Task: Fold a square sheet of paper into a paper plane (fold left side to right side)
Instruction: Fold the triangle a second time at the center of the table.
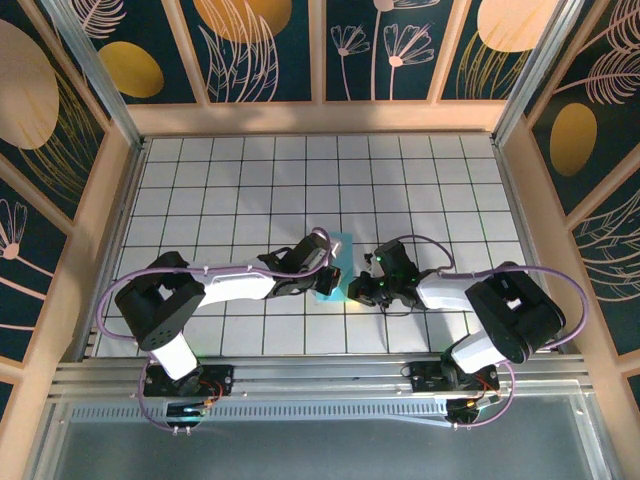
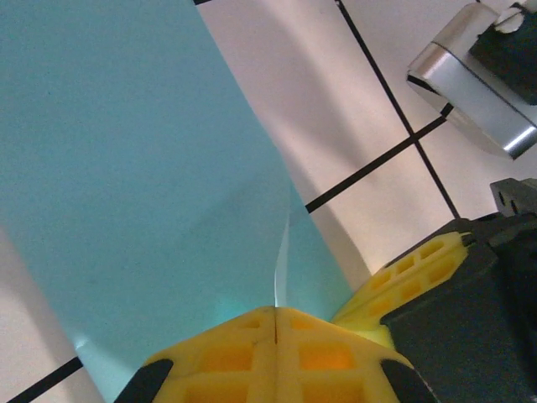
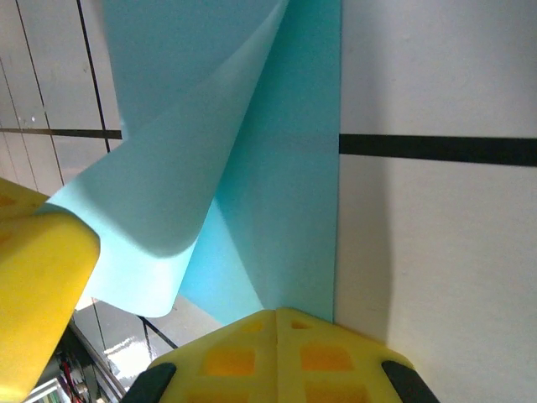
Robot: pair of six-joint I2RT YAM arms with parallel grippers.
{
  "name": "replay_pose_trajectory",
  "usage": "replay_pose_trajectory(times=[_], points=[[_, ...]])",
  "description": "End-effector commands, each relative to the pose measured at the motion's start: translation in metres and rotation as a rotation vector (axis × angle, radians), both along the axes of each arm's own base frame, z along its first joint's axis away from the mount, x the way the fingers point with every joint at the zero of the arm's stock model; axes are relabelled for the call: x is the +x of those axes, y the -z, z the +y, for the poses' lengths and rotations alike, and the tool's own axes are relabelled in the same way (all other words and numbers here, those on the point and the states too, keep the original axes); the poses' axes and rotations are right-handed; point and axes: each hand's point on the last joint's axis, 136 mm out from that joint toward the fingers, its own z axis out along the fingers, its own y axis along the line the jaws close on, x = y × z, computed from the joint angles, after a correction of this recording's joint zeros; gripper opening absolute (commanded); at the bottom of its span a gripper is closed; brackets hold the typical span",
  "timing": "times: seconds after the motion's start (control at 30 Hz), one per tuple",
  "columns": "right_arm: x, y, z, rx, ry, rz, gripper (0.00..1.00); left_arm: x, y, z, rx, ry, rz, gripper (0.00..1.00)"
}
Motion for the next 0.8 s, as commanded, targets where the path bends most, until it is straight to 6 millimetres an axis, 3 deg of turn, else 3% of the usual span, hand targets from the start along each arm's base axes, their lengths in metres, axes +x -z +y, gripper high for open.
replay_pose_trajectory(times=[0.0,0.77], points=[[-0.012,0.024,-0.017,-0.118,-0.002,0.056,0.0,0.002,0.014,0.014,0.066,-0.004,-0.001,0.0],[-0.01,0.023,-0.019,-0.145,-0.008,0.052,0.0,0.023,0.037,0.03,0.157,-0.028,-0.017,0.0]])
